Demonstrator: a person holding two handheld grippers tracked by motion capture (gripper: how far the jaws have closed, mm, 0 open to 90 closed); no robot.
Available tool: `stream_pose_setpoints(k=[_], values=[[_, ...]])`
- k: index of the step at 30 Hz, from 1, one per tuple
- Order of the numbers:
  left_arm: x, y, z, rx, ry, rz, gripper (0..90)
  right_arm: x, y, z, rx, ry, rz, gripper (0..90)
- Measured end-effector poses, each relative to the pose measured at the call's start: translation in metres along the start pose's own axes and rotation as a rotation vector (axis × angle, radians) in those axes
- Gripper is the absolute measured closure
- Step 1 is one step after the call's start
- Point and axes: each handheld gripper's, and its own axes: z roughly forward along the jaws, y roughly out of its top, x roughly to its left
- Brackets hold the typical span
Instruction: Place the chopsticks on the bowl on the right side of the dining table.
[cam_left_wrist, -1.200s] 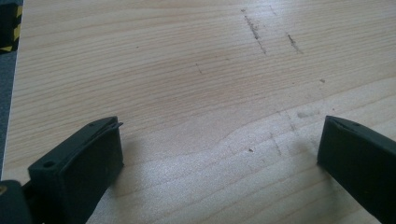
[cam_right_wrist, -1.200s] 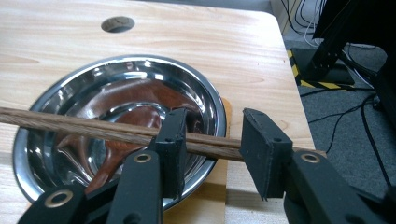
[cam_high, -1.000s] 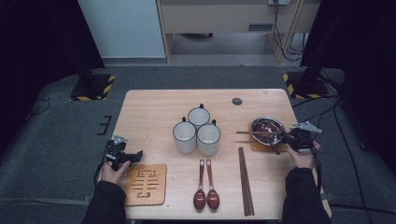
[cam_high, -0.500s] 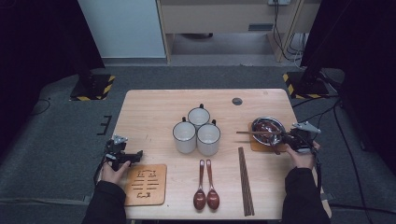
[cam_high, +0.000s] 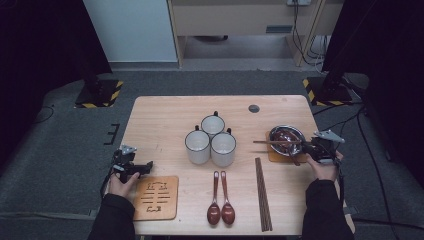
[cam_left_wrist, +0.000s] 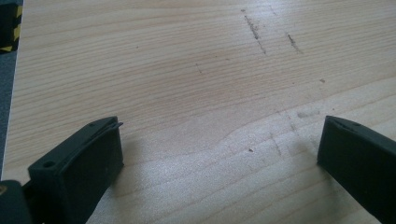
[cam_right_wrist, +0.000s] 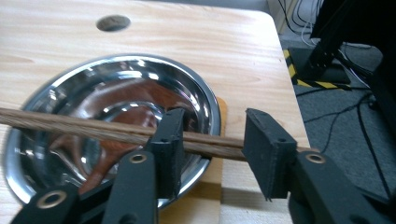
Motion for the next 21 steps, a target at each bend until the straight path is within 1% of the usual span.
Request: stream_pose_setpoints(k=[2, 5, 9, 12, 13, 14, 16, 17, 21], values=[[0.0, 0.0, 0.0, 0.0, 0.0, 0.0, 0.0, 0.001, 0.002, -0.003, -0.013, 0.013, 0.009, 53.1], [0.0, 0.0, 0.0, 0.0, 0.0, 0.0, 0.0, 0.003, 0.009, -0.01, -0.048, 0.038, 0.018, 45.8], [0.0, 0.0, 0.0, 0.0, 0.0, 0.0, 0.0, 0.009, 0.015, -0.017, -0.072, 0.071, 0.011, 37.0], [0.0, 0.0, 0.0, 0.0, 0.0, 0.0, 0.0, 0.013, 0.018, -0.021, -0.087, 0.096, 0.004, 32.9], [0.0, 0.0, 0.0, 0.0, 0.0, 0.0, 0.0, 0.015, 0.02, -0.021, -0.071, 0.121, 0.004, 30.0], [0.0, 0.0, 0.0, 0.0, 0.0, 0.0, 0.0, 0.016, 0.02, -0.022, -0.062, 0.139, -0.01, 28.9], [0.0, 0.0, 0.0, 0.0, 0.0, 0.0, 0.0, 0.02, 0.022, -0.022, -0.058, 0.153, -0.025, 27.9], [0.0, 0.0, 0.0, 0.0, 0.0, 0.0, 0.0, 0.022, 0.023, -0.022, -0.048, 0.163, -0.031, 25.6], [0.0, 0.0, 0.0, 0.0, 0.0, 0.0, 0.0, 0.031, 0.027, -0.024, -0.049, 0.195, -0.033, 21.4]])
